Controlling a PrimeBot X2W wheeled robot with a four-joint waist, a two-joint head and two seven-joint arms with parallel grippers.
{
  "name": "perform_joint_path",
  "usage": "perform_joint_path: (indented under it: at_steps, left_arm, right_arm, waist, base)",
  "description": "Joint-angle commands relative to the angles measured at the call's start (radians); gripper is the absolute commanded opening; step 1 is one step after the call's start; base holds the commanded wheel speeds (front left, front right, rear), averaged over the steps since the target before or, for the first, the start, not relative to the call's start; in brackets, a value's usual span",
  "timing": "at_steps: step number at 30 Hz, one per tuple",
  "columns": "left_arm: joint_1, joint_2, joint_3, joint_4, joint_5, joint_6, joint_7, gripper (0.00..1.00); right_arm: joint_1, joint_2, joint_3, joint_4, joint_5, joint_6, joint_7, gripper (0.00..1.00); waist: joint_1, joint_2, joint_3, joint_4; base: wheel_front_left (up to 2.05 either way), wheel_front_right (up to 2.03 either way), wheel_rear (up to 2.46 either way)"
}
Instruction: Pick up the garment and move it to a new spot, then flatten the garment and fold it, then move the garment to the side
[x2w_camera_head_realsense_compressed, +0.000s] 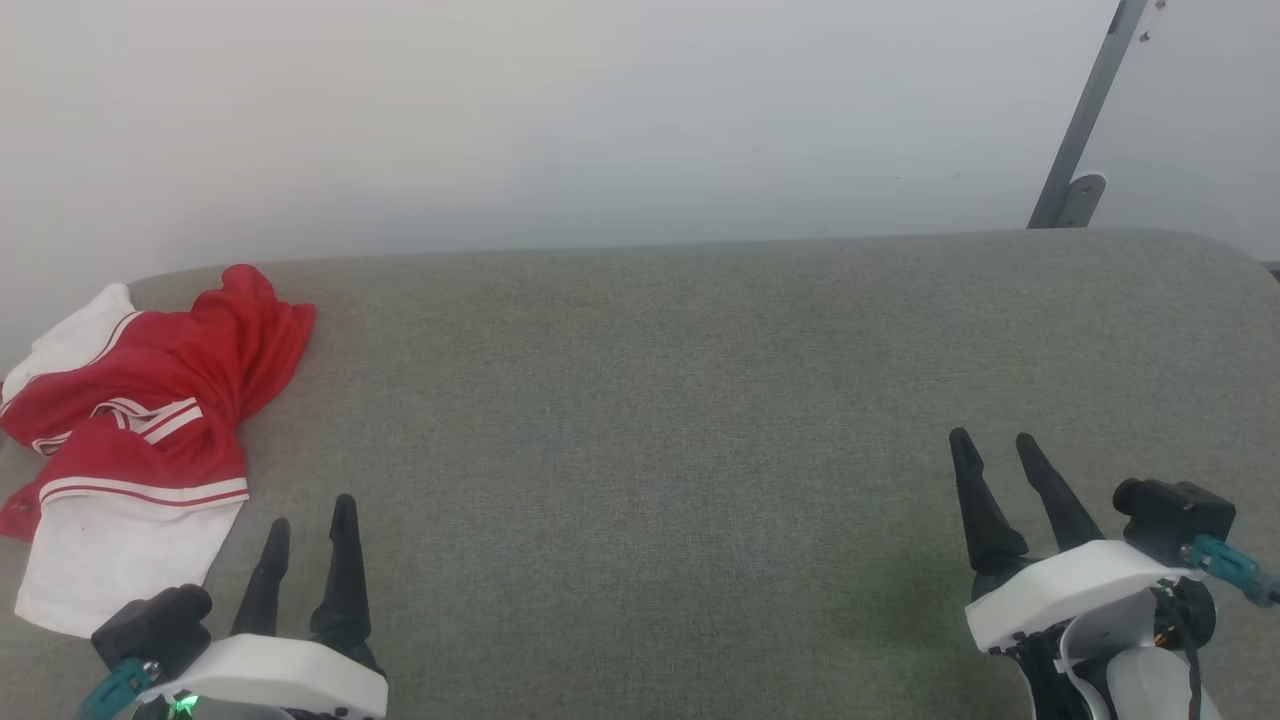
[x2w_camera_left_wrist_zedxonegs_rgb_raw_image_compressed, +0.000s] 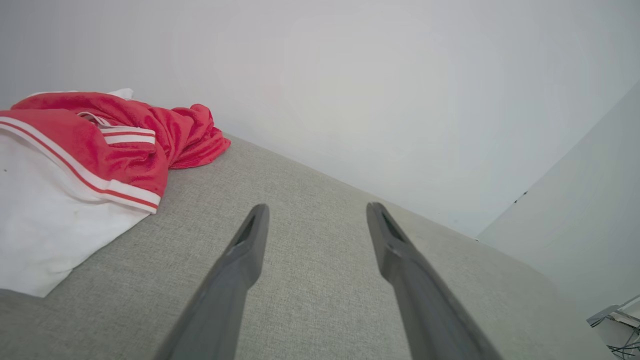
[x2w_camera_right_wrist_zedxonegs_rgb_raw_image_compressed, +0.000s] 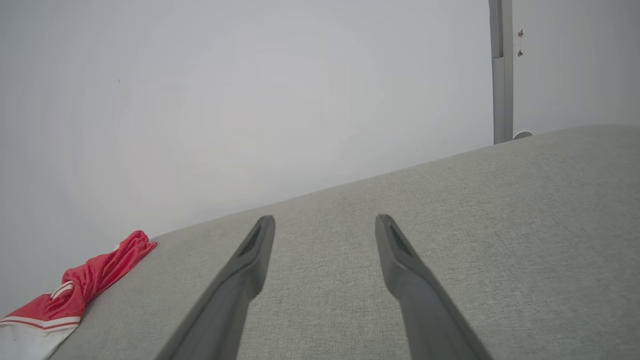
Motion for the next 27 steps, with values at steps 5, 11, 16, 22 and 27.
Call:
perform_joint_path:
  at_steps: [5,11,16,22,27]
  left_arm:
    - [0.009,0.007,0.007,-0.009,0.056,-0.010,-0.018,1.00]
    - [0.016,0.011,0.013,-0.010,0.101,-0.019,-0.031,1.00]
    - [0.024,0.016,0.012,-0.014,0.142,-0.022,-0.041,1.00]
    - [0.029,0.015,0.013,-0.019,0.179,-0.025,-0.051,1.00]
    - [0.029,0.017,0.012,-0.024,0.209,-0.028,-0.061,1.00]
  right_arm:
    - [-0.019,-0.006,-0.006,-0.011,-0.061,0.000,-0.020,1.00]
    - [-0.016,-0.008,-0.009,-0.015,-0.111,0.000,-0.031,1.00]
    - [-0.015,-0.012,-0.014,-0.019,-0.153,0.000,-0.038,1.00]
    - [-0.018,-0.015,-0.014,-0.022,-0.191,0.000,-0.046,1.00]
    - [-0.018,-0.017,-0.014,-0.029,-0.228,0.000,-0.052,1.00]
  waist:
    - [0.0000,0.0000,-0.002,-0.002]
    - [0.0000,0.0000,-0.004,-0.004]
    - [0.0000,0.0000,-0.006,-0.006]
    - [0.0000,0.0000,-0.007,-0.009]
    - [0.0000,0.0000,-0.007,-0.013]
  base:
    - [0.00,0.00,0.00]
    - [0.00,0.00,0.00]
    - [0.00,0.00,0.00]
    - [0.00,0.00,0.00]
    - [0.00,0.00,0.00]
